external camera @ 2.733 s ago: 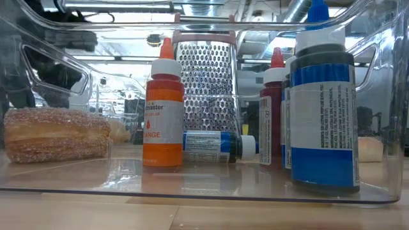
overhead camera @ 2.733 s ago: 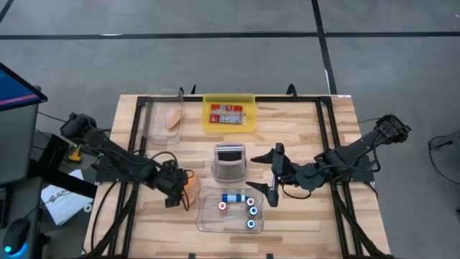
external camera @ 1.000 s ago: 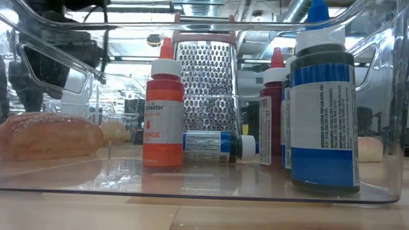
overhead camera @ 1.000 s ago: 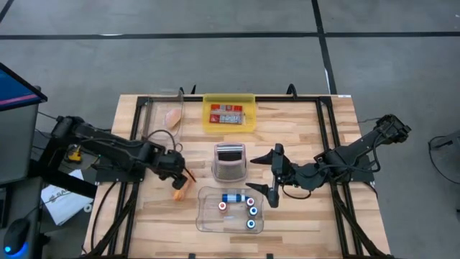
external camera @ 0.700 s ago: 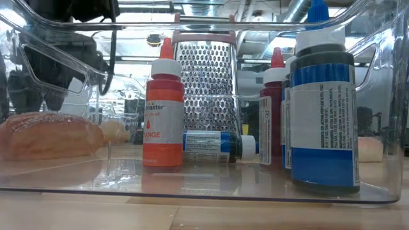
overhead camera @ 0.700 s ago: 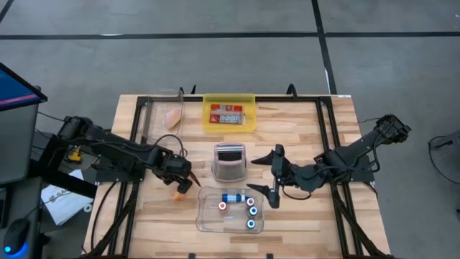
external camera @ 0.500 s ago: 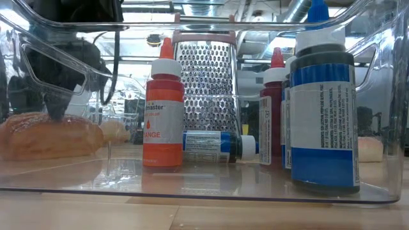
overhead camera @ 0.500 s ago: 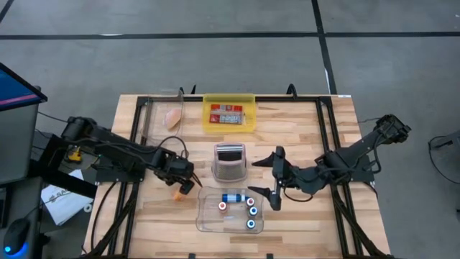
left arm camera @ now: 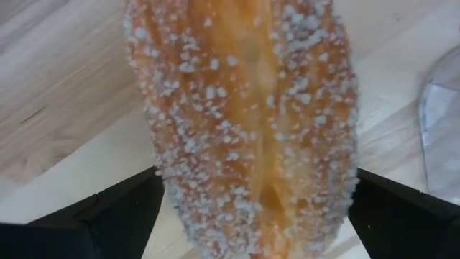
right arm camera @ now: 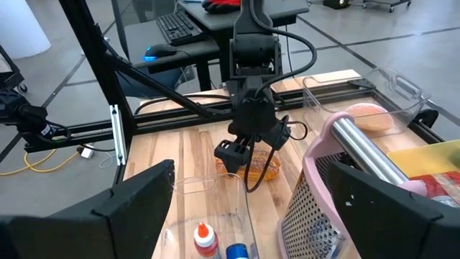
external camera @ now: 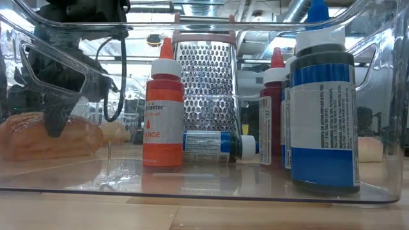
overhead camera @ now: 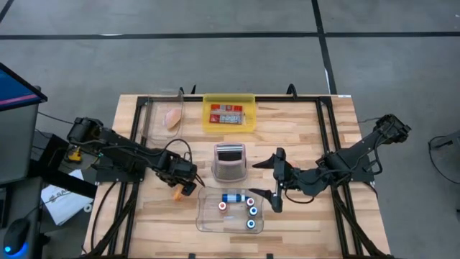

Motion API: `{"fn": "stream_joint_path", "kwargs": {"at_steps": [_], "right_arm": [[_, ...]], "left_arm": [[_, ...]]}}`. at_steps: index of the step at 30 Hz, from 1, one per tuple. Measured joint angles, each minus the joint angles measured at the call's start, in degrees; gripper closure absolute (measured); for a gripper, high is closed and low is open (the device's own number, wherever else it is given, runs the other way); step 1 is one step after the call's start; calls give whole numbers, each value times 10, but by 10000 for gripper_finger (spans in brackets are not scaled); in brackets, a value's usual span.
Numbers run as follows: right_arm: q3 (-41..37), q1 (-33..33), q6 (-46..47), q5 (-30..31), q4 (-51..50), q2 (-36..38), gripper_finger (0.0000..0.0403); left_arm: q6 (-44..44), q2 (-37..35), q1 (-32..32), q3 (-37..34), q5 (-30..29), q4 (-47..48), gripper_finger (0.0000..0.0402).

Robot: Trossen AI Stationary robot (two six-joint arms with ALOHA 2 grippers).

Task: Pick & Place Food Item
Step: Put the left orange donut into the top transparent bin

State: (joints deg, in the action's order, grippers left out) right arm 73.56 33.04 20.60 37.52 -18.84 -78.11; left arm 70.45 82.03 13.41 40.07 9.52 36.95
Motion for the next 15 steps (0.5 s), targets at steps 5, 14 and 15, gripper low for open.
{"fn": "stream_joint_path", "kwargs": {"at_steps": [5, 14, 15], "right_arm": [[0, 0, 0, 0, -1, 0, 49], [0, 7, 4, 0, -7, 0, 49], [0, 7, 4, 0, -7, 0, 49]], "left_arm": [[0, -1, 0, -9, 0, 0, 25], [-1, -1, 0, -35, 5, -19, 64], [-5, -1, 0, -35, 6, -19, 71]]}}
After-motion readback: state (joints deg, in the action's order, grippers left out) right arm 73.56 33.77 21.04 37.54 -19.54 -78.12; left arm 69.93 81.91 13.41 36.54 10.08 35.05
